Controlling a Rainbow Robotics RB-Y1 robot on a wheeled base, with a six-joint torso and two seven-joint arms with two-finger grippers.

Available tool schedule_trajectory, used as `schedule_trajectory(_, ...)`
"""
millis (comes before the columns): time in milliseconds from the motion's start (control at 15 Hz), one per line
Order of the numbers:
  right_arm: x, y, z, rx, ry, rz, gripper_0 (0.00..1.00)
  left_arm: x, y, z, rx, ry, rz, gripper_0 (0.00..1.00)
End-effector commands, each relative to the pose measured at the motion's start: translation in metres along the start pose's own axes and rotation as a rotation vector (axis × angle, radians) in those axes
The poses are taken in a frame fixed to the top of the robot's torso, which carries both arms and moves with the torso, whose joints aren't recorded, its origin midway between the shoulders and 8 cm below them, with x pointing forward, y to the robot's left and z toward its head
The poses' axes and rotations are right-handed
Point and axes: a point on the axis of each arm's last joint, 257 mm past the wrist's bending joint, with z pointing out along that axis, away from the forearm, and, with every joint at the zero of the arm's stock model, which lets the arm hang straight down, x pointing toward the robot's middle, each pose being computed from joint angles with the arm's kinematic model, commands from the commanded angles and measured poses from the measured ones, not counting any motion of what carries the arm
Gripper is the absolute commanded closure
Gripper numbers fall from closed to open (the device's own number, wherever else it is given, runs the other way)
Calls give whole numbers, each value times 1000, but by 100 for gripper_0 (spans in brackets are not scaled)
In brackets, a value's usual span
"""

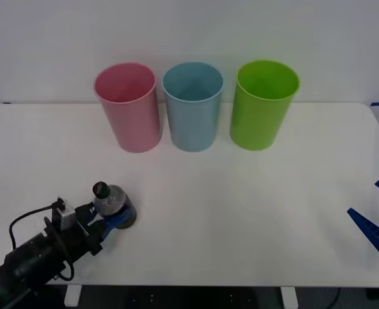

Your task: Grasp the object on the table and drop it into the matching bin: aluminum can to the light blue bin, PET bottle to the pink bin.

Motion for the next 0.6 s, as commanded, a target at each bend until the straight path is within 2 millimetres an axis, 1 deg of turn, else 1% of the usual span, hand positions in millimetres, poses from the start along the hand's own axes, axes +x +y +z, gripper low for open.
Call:
schedule_trajectory(67, 0, 0, 0, 0, 0, 0, 0, -31, 10, -14, -53, -19, -39, 100)
schedule_trajectory(133, 0, 0, 0, 0, 0, 0, 0, -44, 14, -19, -69, -32, -51, 100)
schedule_trajectory(333, 0, 0, 0, 0, 0, 0, 0, -74, 23, -30, -97, -71, -91, 100)
schedule_trajectory(600, 0, 0, 0, 0, 0, 0, 0, -113, 37, -39, -122, -120, -148, 100)
